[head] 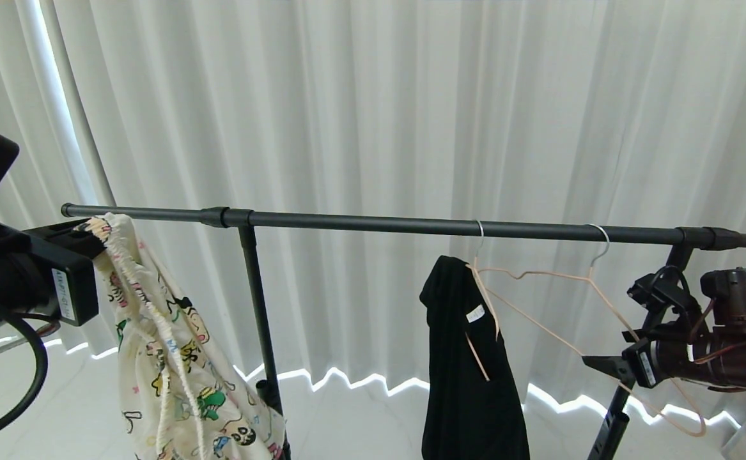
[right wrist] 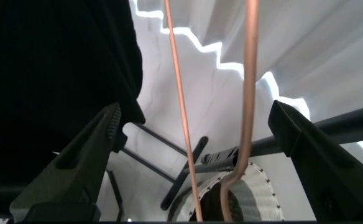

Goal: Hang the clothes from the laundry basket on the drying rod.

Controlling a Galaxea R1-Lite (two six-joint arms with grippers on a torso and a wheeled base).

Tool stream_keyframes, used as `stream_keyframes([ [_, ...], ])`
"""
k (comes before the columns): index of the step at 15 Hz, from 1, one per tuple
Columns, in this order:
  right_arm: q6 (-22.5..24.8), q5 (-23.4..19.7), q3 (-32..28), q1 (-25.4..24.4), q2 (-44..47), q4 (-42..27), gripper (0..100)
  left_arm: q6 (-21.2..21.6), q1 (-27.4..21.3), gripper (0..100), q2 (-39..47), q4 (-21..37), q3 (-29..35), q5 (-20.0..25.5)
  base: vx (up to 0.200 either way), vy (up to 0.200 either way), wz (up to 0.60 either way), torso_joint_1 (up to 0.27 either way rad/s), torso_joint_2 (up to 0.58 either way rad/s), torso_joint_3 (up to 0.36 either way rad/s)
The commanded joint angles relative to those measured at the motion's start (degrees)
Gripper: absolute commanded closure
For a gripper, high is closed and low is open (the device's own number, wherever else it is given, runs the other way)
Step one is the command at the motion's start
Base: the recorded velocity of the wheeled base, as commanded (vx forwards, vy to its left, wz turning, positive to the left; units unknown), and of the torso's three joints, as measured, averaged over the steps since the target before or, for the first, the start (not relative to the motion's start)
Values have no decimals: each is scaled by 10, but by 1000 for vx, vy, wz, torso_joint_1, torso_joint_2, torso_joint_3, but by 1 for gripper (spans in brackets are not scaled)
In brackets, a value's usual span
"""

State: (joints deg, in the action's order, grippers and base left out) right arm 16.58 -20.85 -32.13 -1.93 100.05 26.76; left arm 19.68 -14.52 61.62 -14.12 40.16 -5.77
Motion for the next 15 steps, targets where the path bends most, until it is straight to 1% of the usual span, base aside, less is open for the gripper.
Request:
stream_keyframes([
  [1,0,-3,6,-5,-7,0,0,1,0,100,1,0,0,0,0,0,0,0,0,0],
  [4,0,-7,11,-16,-13,0,0,0,0,100,-1,0,0,0,0,0,0,0,0,0],
  [10,0,-2,8,-16,-19,0,0,0,0,100,-1,0,-1,0,0,0,0,0,0,0],
  [15,5,-4,-22,25,13,1,0,0,0,100,-2,0,-1,1,0,0,0,0,0,0],
])
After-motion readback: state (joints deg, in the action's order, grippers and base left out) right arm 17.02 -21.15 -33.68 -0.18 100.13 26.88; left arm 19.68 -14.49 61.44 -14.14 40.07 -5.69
